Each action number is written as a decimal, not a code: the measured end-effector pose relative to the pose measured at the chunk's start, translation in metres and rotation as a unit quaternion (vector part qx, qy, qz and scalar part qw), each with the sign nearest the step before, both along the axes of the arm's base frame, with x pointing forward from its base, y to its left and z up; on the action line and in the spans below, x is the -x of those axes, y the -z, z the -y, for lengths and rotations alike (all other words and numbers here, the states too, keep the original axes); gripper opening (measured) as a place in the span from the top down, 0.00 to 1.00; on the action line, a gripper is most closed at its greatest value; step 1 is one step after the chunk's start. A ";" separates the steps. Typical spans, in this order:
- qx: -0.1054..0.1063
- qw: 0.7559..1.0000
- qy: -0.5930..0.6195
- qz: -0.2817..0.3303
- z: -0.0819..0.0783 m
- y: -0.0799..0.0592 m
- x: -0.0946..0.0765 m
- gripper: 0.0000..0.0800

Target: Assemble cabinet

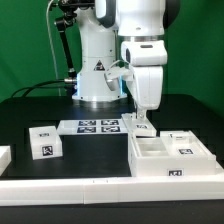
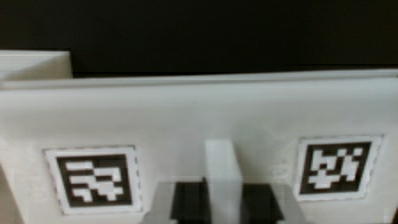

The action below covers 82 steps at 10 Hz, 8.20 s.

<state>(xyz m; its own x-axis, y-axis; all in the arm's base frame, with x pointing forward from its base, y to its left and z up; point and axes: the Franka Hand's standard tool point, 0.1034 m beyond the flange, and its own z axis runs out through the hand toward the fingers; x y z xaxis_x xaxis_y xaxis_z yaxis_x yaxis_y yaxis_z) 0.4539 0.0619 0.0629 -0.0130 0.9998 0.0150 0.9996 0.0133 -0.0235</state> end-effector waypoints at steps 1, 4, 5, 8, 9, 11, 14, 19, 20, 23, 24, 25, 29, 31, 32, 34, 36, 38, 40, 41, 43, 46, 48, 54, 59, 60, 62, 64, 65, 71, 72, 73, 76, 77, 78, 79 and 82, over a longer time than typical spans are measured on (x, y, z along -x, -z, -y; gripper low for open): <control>-0.004 1.000 0.000 0.009 -0.002 0.001 0.001 0.91; -0.010 1.000 0.002 0.018 -0.005 0.002 0.001 0.91; -0.009 1.000 0.002 0.017 -0.004 0.002 -0.001 0.91; -0.009 1.000 0.006 0.008 0.000 0.007 0.000 0.91; -0.007 1.000 0.007 0.005 0.000 0.006 0.000 0.91; -0.005 1.000 0.009 0.000 -0.001 0.006 -0.001 0.91; -0.001 1.000 0.007 -0.008 0.000 0.005 -0.001 0.91; 0.000 1.000 0.008 -0.011 0.000 0.005 -0.001 0.91; 0.000 1.000 0.008 -0.009 -0.002 0.002 -0.002 0.91; 0.006 1.000 0.008 -0.020 0.000 0.000 -0.003 0.91; 0.006 1.000 0.008 -0.020 0.001 0.000 -0.003 0.91; 0.006 1.000 0.009 -0.021 0.001 0.001 -0.002 0.91; 0.004 1.000 0.005 -0.028 0.004 0.002 -0.002 0.91; 0.004 1.000 0.007 -0.027 0.004 0.002 -0.002 0.91; 0.004 1.000 0.008 -0.027 0.001 0.000 -0.002 0.91; 0.002 1.000 0.010 -0.027 -0.003 -0.003 -0.003 0.91; 0.005 0.999 0.008 -0.034 0.000 -0.004 -0.003 0.91; -0.003 0.999 0.005 -0.040 0.009 0.000 -0.002 0.91; -0.004 0.999 0.000 -0.042 0.013 0.000 -0.002 0.91; -0.004 0.999 0.000 -0.042 0.012 0.000 -0.002 0.91; -0.004 0.999 0.001 -0.041 0.011 0.000 -0.002 0.91; 0.000 0.999 0.001 -0.046 0.014 -0.005 -0.003 0.91; 0.000 0.999 0.001 -0.047 0.014 -0.004 -0.002 0.91; -0.001 0.998 -0.004 -0.056 0.022 -0.001 -0.002 0.91; -0.002 0.999 -0.003 -0.051 0.021 -0.001 -0.002 0.91; -0.003 0.999 -0.004 -0.039 0.020 -0.002 -0.002 0.91; 0.001 0.999 0.000 -0.034 0.018 -0.009 -0.002 0.91; 0.000 1.000 0.001 -0.029 0.018 -0.009 0.002 0.91; -0.001 1.000 0.001 -0.025 0.018 -0.008 0.001 0.91; -0.012 1.000 0.005 -0.013 0.017 0.002 -0.001 0.91; -0.012 1.000 0.006 -0.013 0.018 0.002 -0.001 0.91; -0.012 1.000 0.007 -0.014 0.018 0.003 -0.001 0.91; -0.013 1.000 0.008 -0.017 0.019 0.004 -0.001 0.91; -0.012 1.000 0.012 -0.018 0.018 0.004 -0.001 0.91; -0.012 0.999 0.027 -0.018 0.015 0.003 -0.002 0.91; -0.011 0.999 0.039 -0.018 0.011 0.003 -0.001 0.91; -0.011 0.999 0.038 -0.018 0.012 0.003 -0.001 0.91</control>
Offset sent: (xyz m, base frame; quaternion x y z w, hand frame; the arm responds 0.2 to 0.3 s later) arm 0.0063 0.0068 0.0039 0.0072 -0.0024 0.0083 0.9999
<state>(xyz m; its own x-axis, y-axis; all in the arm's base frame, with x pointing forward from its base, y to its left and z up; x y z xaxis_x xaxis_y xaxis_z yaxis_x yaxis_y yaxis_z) 0.4550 0.0501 0.0595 0.0638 0.9973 0.0359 0.9963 -0.0615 -0.0604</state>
